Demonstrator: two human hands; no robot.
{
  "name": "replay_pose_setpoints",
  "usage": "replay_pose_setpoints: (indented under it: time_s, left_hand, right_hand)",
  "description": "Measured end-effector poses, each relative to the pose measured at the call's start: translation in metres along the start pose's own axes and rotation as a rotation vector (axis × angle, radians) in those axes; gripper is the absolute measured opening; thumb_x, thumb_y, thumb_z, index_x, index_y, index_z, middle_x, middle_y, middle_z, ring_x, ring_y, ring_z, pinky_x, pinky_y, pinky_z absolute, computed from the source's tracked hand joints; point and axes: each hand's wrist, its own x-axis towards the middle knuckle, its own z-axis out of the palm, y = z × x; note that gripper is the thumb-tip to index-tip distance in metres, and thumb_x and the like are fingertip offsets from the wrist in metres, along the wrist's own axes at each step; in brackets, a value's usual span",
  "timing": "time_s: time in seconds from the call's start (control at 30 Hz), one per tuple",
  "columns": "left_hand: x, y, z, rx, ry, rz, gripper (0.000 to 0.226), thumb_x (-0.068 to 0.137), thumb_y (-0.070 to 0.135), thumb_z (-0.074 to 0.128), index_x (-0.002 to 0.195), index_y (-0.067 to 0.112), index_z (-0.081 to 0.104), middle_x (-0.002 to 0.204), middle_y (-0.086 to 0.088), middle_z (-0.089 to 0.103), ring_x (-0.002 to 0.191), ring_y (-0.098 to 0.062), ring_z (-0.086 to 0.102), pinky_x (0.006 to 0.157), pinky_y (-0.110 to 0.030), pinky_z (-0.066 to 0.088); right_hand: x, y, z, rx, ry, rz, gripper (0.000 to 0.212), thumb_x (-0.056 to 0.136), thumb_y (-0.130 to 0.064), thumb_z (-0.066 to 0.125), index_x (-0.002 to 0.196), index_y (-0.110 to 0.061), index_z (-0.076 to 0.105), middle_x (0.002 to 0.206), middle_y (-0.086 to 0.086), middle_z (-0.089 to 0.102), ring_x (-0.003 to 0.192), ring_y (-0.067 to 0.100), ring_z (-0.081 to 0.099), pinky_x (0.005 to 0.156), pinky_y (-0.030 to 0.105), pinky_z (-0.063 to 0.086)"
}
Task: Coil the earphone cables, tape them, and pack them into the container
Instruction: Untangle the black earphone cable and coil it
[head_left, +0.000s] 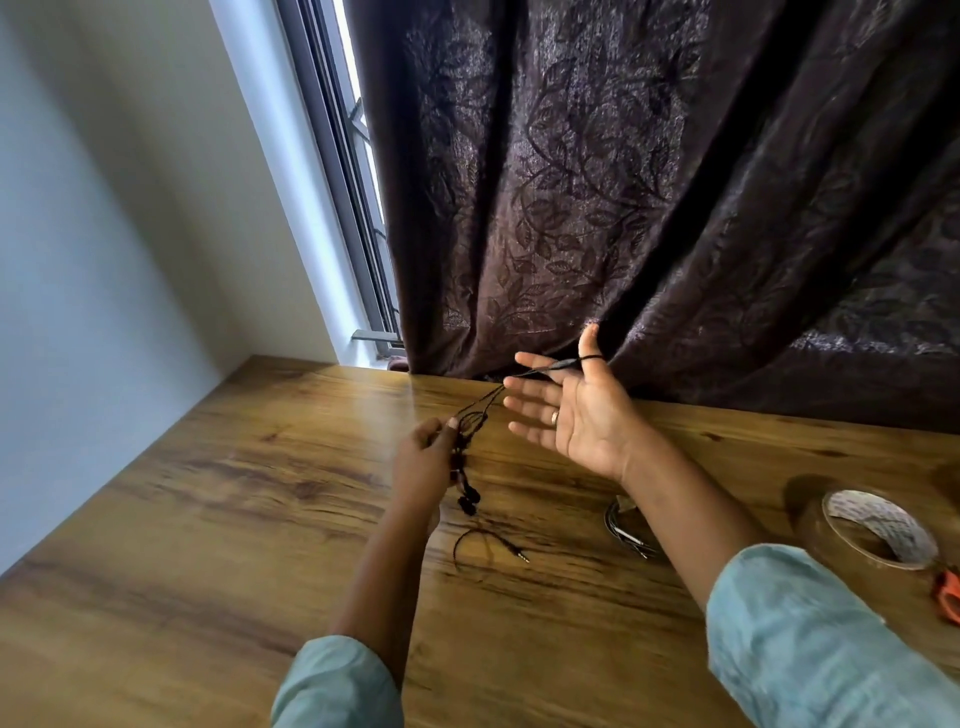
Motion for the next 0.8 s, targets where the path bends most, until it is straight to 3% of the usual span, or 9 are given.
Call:
replay_pose_setpoints:
  time_s: [0.1,0.17,0.27,0.37,0.5,0.63,0.73,0.8]
  left_hand:
    - [-0.003,0.010,-0.001,-0.112,0.004,-0.021,0.017,0.098,0.019,0.046,0.098,0.009,0.059,0.081,-0.002,0.060,0.056,-0.011,0.059,0.036,-0.014,0.034]
    - [-0.006,0.015,-0.003,-0.174,-0.085,-0.042,0.013,0.097,0.017,0.048,0.091,0.013,0.059,0.075,-0.001,0.060,0.050,-0.007,0.057,0.038,-0.014,0.031]
    - [-0.009,0.015,-0.007,-0.227,-0.177,-0.014,0.009,0.094,0.015,0.053,0.088,0.015,0.059,0.069,-0.004,0.059,0.057,-0.012,0.055,0.044,-0.018,0.035]
    - [-0.009,0.013,-0.004,-0.267,-0.059,0.016,0.004,0.091,0.013,0.058,0.088,0.013,0.059,0.080,-0.006,0.062,0.073,-0.017,0.057,0.054,-0.019,0.051]
    - [-0.009,0.018,0.005,-0.235,0.066,0.051,0.013,0.097,0.010,0.048,0.085,0.015,0.050,0.092,-0.007,0.067,0.076,-0.020,0.061,0.051,-0.021,0.052]
    - [-0.010,0.025,0.008,-0.148,0.038,0.069,0.015,0.100,0.015,0.040,0.088,0.017,0.048,0.085,-0.001,0.067,0.077,-0.012,0.061,0.061,-0.027,0.047]
    - [-0.010,0.027,0.008,-0.197,-0.026,0.008,0.019,0.101,0.018,0.039,0.086,0.017,0.051,0.072,0.001,0.067,0.069,-0.011,0.059,0.062,-0.029,0.044]
    - [-0.011,0.025,0.011,-0.282,-0.070,-0.085,0.018,0.101,0.019,0.040,0.086,0.017,0.051,0.062,0.002,0.068,0.059,-0.011,0.061,0.060,-0.027,0.046]
  right_hand:
    - [0.004,0.005,0.005,0.059,0.063,-0.061,0.078,0.089,-0.069,0.021,0.123,-0.010,0.058,0.127,0.015,0.055,0.107,0.026,0.060,0.084,0.042,0.055]
    - [0.005,0.003,0.004,0.135,0.116,-0.090,0.072,0.092,-0.064,0.027,0.122,-0.005,0.056,0.133,0.018,0.053,0.103,0.028,0.063,0.074,0.039,0.059]
    - [0.007,-0.002,-0.001,0.210,0.155,-0.138,0.067,0.092,-0.060,0.034,0.138,-0.012,0.044,0.150,0.013,0.037,0.126,0.031,0.050,0.084,0.040,0.057]
    - [0.007,0.003,0.001,0.126,0.179,-0.179,0.069,0.090,-0.061,0.036,0.147,-0.021,0.032,0.158,0.006,0.021,0.138,0.027,0.036,0.096,0.039,0.047]
    - [0.008,0.011,0.003,-0.042,0.213,-0.233,0.066,0.093,-0.058,0.036,0.150,-0.028,0.021,0.160,0.003,0.014,0.139,0.026,0.034,0.098,0.039,0.047]
    - [0.013,0.013,-0.002,-0.194,0.332,-0.344,0.060,0.099,-0.036,0.044,0.151,-0.031,0.015,0.158,0.002,0.021,0.125,0.022,0.050,0.098,0.035,0.048]
    - [0.014,0.021,-0.006,-0.392,0.371,-0.291,0.078,0.096,0.000,0.047,0.151,-0.036,0.004,0.140,0.008,0.048,0.092,0.012,0.064,0.083,0.030,0.055]
    - [0.009,0.028,-0.005,-0.505,0.351,-0.205,0.089,0.093,0.006,0.050,0.150,-0.038,-0.002,0.119,0.010,0.061,0.082,0.014,0.067,0.067,0.024,0.057]
